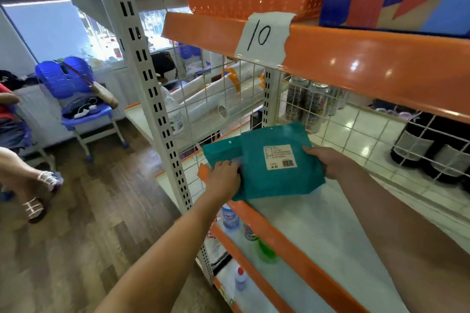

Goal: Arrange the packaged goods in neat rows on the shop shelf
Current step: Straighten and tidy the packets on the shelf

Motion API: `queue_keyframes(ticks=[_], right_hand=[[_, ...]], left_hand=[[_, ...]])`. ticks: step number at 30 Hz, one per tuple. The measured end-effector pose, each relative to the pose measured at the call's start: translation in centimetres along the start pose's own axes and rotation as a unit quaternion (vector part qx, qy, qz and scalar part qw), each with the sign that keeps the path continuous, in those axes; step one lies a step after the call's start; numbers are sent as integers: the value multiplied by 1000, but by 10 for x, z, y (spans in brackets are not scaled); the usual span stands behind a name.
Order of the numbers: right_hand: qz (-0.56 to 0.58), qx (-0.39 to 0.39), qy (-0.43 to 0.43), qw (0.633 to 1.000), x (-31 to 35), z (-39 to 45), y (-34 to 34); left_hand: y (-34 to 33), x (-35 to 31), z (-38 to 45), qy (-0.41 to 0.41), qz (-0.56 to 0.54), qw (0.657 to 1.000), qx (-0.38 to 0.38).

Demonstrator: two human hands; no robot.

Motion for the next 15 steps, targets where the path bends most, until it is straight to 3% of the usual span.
queue_keyframes(ticks=[4,15], right_hand=[[66,-11,16,998,-11,-27,14],[173,-158,22,972,-76,-109,46]], left_hand=[[3,-12,10,-33,16,999,9],[3,-58,17,-186,28,982,18]])
Point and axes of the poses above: each hand's wrist, its own z-axis towards the middle knuckle, its own y-axis out of the back of the hand, x = y × z, the point moved 7 cm from there along z, towards the middle knuckle, and after that the axes turned 10 degrees about -y, right-handed, at the moved point
